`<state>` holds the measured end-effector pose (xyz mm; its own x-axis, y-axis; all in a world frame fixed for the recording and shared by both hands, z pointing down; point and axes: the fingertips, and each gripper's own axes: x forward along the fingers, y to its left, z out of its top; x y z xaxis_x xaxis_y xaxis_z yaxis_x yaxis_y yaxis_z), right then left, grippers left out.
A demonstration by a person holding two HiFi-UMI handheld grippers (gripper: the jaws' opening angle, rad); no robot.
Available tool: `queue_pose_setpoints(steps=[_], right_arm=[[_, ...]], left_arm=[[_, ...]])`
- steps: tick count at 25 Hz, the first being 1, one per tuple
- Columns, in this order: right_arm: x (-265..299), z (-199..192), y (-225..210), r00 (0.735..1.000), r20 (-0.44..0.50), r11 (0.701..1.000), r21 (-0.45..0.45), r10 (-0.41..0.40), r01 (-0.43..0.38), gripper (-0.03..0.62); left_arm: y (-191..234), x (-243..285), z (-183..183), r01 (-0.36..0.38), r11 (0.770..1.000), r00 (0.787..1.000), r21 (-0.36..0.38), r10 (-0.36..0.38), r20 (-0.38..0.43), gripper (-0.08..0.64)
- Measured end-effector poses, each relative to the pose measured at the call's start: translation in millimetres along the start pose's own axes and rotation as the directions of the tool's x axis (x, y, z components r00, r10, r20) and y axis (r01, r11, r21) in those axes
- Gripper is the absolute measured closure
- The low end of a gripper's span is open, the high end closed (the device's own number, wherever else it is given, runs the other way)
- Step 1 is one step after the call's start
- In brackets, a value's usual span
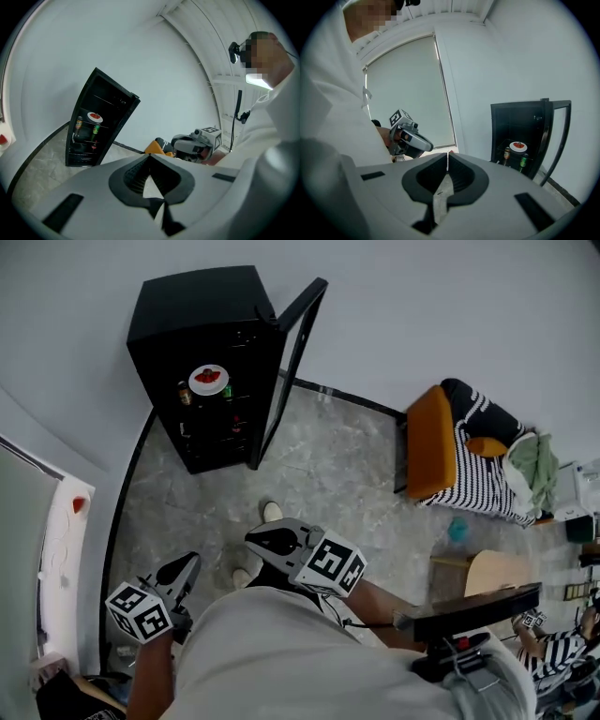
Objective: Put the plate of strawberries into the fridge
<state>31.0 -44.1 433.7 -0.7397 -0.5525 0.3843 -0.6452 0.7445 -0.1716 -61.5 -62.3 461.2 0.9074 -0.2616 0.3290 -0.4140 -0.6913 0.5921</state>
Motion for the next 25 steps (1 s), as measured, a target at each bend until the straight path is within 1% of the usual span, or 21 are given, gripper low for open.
queue_pose_setpoints(steps=[15,19,21,25], right_arm=[[2,2,1,1.000,-0.006,1.000,-0.012,0.012,-0.012,0.572],[1,5,-2,1.000,-0.008,1.000,-0.023,0.015,-0.016,0.572],[-2,4,-4,1.000,-0.009,1.000,-0.025,0.006,-0.006,0.572],[-20,-4,-10,0.999,-0.023,0.999,-0.004,-0.043,0.043,0.572]], left_arm=[[2,8,1,0.010,1.000,1.000,0.001,-0.010,-0.002,0.548],[2,13,3,0.018,1.000,1.000,-0.011,-0.018,0.008,0.548],[1,17,2,0.028,1.000,1.000,-0.013,-0.028,0.006,0.548],[-6,35,-1,0.059,0.998,0.998,0.003,-0.059,-0.031,0.548]])
